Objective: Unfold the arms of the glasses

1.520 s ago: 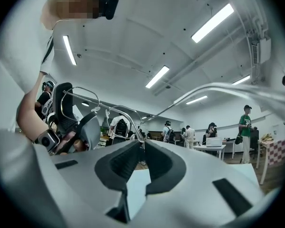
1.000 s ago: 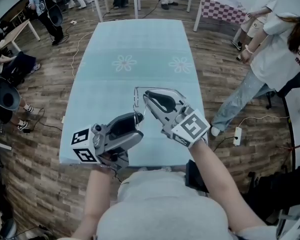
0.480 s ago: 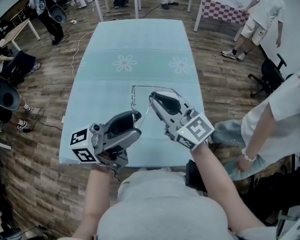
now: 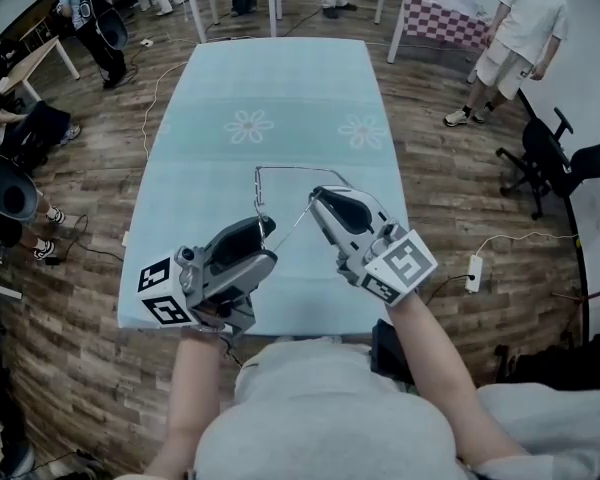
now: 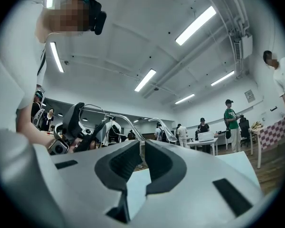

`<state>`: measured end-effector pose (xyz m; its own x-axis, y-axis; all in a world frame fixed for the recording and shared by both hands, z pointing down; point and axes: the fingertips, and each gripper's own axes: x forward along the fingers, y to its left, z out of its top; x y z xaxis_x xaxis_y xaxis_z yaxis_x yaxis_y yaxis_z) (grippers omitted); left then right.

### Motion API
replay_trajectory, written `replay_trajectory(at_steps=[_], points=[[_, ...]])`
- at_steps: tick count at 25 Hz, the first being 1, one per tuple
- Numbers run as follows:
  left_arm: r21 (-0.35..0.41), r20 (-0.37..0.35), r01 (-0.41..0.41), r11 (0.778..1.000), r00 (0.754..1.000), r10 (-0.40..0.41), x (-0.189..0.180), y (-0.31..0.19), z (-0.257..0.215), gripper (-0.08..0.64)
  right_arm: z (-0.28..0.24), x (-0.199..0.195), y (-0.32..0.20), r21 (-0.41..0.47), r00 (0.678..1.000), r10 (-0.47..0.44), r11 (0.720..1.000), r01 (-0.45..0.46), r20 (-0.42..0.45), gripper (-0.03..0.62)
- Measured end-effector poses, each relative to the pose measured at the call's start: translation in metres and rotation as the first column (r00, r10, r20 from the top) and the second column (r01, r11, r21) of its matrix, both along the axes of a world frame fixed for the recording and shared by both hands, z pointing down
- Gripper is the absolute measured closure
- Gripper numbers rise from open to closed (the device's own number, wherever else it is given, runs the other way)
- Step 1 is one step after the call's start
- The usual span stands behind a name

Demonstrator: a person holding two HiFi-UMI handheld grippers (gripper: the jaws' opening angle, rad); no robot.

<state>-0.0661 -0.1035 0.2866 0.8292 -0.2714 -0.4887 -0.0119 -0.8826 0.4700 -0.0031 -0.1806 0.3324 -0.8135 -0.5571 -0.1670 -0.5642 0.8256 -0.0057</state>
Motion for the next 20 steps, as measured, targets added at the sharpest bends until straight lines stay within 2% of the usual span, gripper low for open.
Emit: replay_trajectory(at_steps=[20], points=[[0.004, 0.008, 0.043, 0.999, 0.999, -0.043, -0.004, -0.008, 0.002, 0.322, -0.003, 0.029, 0.016, 0.008, 0.999, 0.033, 0.999, -0.033, -0.003, 0.554]])
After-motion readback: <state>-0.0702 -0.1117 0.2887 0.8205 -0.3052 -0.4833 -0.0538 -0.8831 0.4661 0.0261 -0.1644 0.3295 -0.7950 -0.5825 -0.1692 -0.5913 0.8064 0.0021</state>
